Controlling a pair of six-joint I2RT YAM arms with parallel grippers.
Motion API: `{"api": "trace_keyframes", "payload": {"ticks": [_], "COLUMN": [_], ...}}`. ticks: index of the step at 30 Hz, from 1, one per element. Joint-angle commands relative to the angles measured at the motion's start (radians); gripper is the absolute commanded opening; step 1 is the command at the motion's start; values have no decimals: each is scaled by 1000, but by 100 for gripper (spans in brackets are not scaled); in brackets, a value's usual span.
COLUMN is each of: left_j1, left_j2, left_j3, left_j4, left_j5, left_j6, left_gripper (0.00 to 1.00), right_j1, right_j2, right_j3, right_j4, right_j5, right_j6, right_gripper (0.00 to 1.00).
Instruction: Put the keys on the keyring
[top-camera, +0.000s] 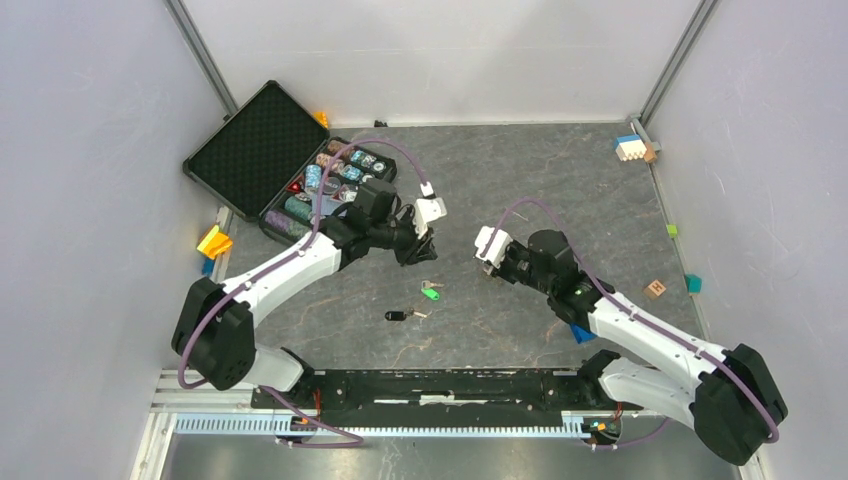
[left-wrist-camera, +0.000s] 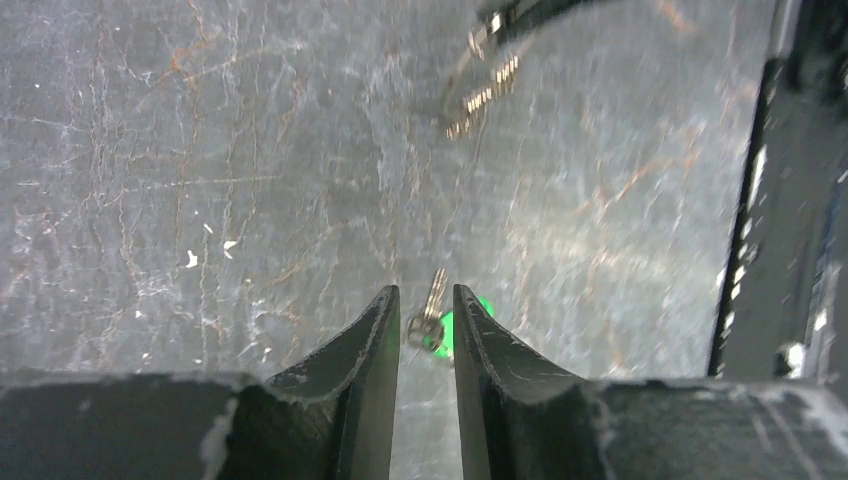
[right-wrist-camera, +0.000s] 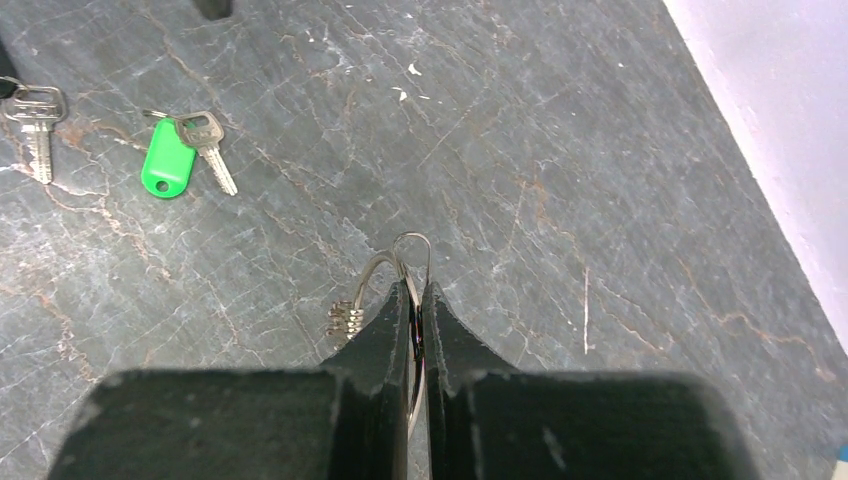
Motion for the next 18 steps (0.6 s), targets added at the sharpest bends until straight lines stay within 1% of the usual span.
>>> {"api": "trace_keyframes", "payload": {"ticks": [1,3,8,12,18], "left_j1": [2,3,3,3,9], "left_j2": [-2,2,4,4,15], "left_j3": [-11,-16,-53,-90,-119], "left_j4": [-108,-138,-140,-81,-17], "left_j5": [-15,-19,-33,-61,-63], "left_j6": [297,352,400,392,375], "left_gripper": [33,32,33,33,31], "right_j1": [31,45,87,122,143], "right_j2": [-23,-16,-5,-1,8], "right_j3": [49,57,57,48,29], "right_j4": [23,16,29,48,72], "right_j5": [129,160,255,307,312], "right_j6": [-27,-30,-55,-81,-113], "right_gripper": [0,0,0,0,0]}}
